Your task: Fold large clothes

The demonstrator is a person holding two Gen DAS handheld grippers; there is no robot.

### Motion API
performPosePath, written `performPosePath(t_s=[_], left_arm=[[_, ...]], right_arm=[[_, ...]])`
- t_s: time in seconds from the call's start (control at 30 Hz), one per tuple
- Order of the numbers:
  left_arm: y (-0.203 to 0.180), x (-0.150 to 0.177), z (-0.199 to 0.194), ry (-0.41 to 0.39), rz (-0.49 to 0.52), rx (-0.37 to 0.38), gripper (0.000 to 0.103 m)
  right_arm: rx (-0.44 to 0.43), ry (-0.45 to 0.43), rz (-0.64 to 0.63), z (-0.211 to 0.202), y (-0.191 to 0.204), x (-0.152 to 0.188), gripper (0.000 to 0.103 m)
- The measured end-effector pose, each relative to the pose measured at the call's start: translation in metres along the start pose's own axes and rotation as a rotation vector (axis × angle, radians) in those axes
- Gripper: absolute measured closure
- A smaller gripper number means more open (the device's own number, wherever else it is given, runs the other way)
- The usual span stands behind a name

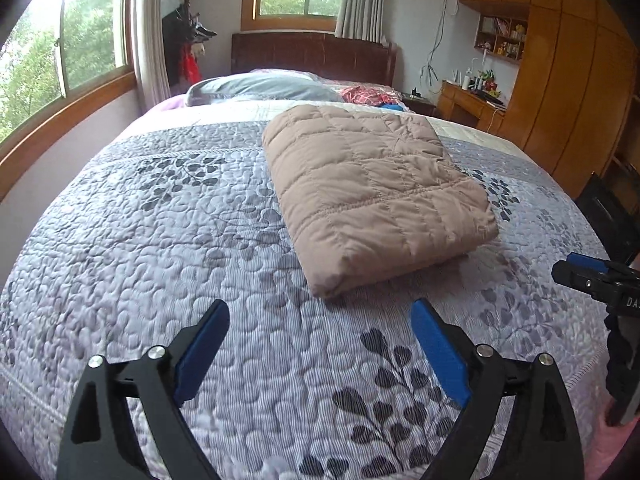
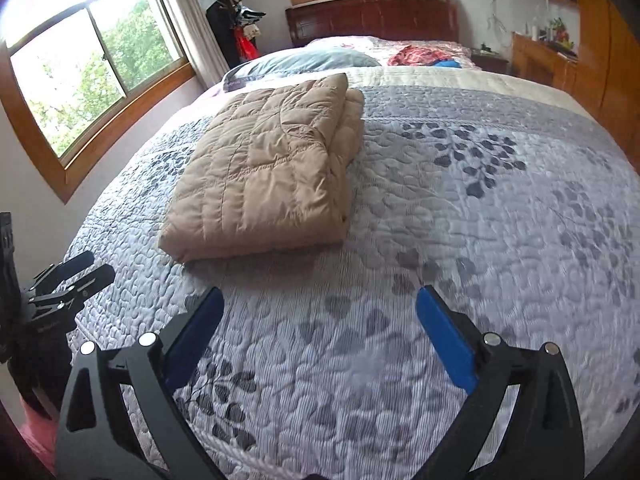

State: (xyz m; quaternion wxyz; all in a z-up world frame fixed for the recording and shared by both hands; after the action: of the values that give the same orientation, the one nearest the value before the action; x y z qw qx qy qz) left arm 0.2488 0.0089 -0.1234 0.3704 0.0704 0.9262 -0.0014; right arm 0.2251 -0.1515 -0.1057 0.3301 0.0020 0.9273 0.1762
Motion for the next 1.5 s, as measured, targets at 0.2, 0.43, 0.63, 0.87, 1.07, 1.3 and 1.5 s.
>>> performPosePath(t_s=[0.2, 0.43, 0.63, 0.87, 1.07, 1.3, 1.5], left_arm=[[0.0, 0.01, -0.029, -0.027, 0.001, -0.017, 0.01], [0.005, 0.019, -0.055, -0.053, 0.007, -0.062, 0.01], [0.005, 0.028, -0.07, -0.057, 0.024, -0.077, 0.01], [0.004, 0.037, -0.077, -0.059, 0.037, -0.078, 0.01], [0.005, 0.041, -0.077, -0.051, 0.034, -0.078, 0.01], [0.005, 0.042, -0.08, -0.055, 0.035, -0.072, 0.01], [0.004, 0.042, -0.082, -0.059, 0.038, -0.069, 0.01]], right_arm=[[0.079, -0.052, -0.025, -0.023, 0.015, 0.012, 0.005], [0.077, -0.066, -0.046, -0.043, 0.033, 0.027, 0.005], [0.087, -0.069, -0.051, -0.053, 0.04, 0.036, 0.005], [0.092, -0.063, -0.052, -0.056, 0.045, 0.046, 0.005], [0.097, -0.055, -0.063, -0.056, 0.048, 0.051, 0.005], [0.099, -0.054, -0.069, -0.057, 0.05, 0.052, 0.005], [0.095, -0.052, -0.072, -0.056, 0.052, 0.053, 0.005]])
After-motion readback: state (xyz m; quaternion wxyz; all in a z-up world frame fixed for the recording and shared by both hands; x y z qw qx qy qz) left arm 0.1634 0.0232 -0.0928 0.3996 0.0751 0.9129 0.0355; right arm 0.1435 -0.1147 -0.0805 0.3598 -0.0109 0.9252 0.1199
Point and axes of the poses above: each gripper's, at about its wrist camera, not at the fingertips, and z roughly the way its jaws point, y to its left, x to its underside, the point moved 8 cm from there along z, roughly the way its jaws point, and after that the axes turned 9 degrees about -x, right-handed, at the moved point
